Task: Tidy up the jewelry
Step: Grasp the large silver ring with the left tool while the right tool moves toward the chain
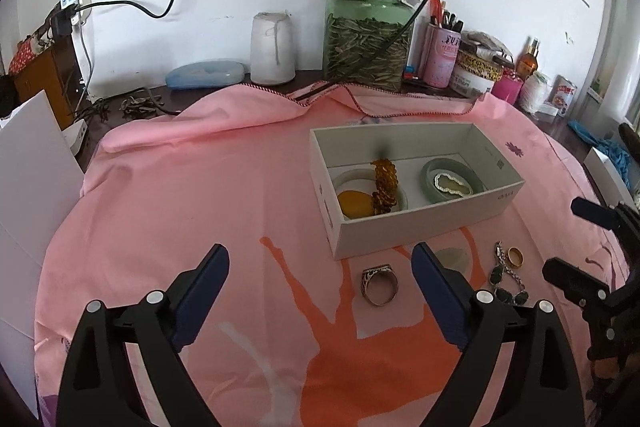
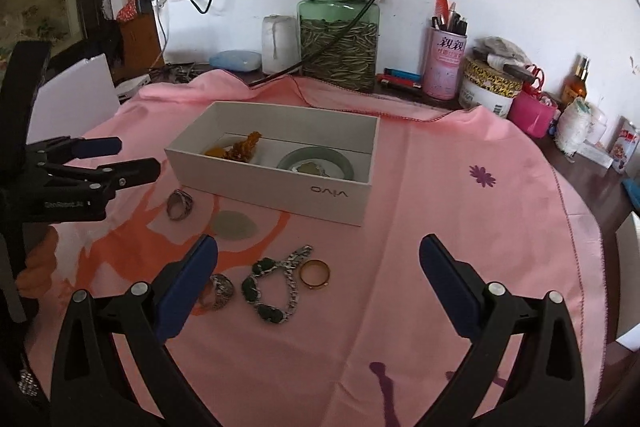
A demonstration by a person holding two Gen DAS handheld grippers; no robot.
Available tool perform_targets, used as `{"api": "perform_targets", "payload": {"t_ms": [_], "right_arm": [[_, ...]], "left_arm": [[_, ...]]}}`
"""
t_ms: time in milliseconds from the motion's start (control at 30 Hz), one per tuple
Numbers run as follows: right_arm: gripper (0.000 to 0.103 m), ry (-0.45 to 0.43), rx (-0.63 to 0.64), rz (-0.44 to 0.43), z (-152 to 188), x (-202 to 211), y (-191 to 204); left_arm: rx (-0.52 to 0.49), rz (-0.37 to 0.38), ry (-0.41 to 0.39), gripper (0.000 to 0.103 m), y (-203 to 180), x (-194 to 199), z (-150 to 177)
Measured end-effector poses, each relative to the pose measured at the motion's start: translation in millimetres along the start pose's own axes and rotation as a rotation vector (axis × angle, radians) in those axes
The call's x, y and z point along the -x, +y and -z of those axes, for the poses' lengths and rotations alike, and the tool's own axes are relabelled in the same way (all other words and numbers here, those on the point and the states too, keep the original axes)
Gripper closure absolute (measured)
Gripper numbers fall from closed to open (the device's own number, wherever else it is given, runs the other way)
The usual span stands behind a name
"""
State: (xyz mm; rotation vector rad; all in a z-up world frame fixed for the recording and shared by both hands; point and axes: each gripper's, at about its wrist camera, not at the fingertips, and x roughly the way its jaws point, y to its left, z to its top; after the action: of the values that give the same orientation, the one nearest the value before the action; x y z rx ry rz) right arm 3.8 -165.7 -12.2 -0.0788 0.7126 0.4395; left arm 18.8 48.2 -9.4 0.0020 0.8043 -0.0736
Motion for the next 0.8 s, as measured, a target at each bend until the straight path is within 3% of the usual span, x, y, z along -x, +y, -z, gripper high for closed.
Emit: {"api": "perform_targets", "payload": {"t_ms": [100,167,333,533,633,700,800], "right_arm": [[0.01,0.012,-0.012,0.014,0,-3,-4],[0.019,0.03,-0.018,0.035,0,-8,-6],[0.029,0.058,-0.055,0.064,1,-13,-18],[0.03,0.048,-0.105,0.053,-1,-11,-28],[0.03,0.048,-0.111,0.048,-1,-10,-28],[0.03,0.05,-0.108,0.044,-1,-11,-27],[0.03,0.054,-0.103,0.038,-1,-12,-25]], "left_arm": [[-0.012,-0.001,0.02,0.012,-3,-5,2],[-0.019,-0.006,0.024,0.012,-5,-6,4],[-0.059,0.004,0.05,0.012,-15,-13,8],[-0.111,0.04,0.102,0.014,-28,-25,16],[-0.093,0.063,0.118,0.027,-25,-29,16],[-0.078,0.081,0.135,0.042,-23,-33,16],[-0.081,0.078,0.134,0.048,-23,-36,15]]}}
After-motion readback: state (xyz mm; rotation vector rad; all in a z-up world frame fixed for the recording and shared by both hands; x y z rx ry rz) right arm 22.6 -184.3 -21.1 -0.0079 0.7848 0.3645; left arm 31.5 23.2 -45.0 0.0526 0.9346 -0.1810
